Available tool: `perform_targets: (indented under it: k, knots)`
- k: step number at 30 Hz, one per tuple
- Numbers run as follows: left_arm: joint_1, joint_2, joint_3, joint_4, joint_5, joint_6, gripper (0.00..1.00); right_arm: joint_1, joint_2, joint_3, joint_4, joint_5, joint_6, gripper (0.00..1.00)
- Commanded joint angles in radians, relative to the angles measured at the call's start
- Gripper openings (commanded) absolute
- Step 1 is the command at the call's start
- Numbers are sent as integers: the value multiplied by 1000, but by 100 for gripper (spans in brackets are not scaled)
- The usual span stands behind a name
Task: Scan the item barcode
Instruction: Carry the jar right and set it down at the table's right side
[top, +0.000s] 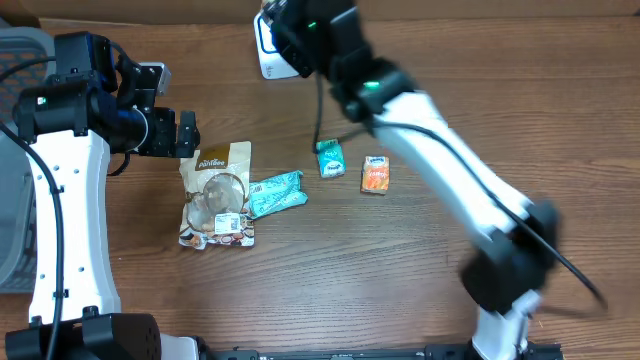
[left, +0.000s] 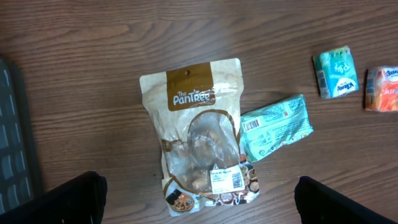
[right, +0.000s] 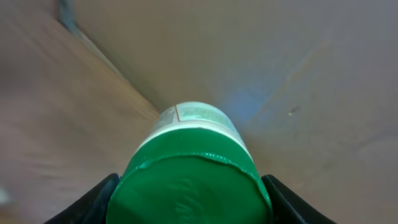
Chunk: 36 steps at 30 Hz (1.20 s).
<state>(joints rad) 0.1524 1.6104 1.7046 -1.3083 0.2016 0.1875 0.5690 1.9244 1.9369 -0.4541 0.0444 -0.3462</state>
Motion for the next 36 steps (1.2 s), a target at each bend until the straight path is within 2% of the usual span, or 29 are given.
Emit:
perform_targets:
  k: [1,4,8,15,23,27,36]
  knots:
    - [-2,-12,19,3,0,19,100,-50,-156,21,-141,-180,228,52]
    - [-2,-12,19,3,1,19,100,-114,-225,21,-358,-250,246,52]
    - [-2,-12,19,3,1,19,100,-214,-251,20,-611,-239,245,50]
    - [-2,-12,19,3,1,19,100,-385,-179,-7,-846,-150,246,50]
    - [-2,-12,19,4,1,19,100,-503,-54,-109,-887,-98,247,49]
    - [-2,-12,19,3,1,19,100,-541,6,-163,-843,-3,319,49]
    - [-2,-12,19,3,1,19,100,-602,133,-203,-751,-24,332,50]
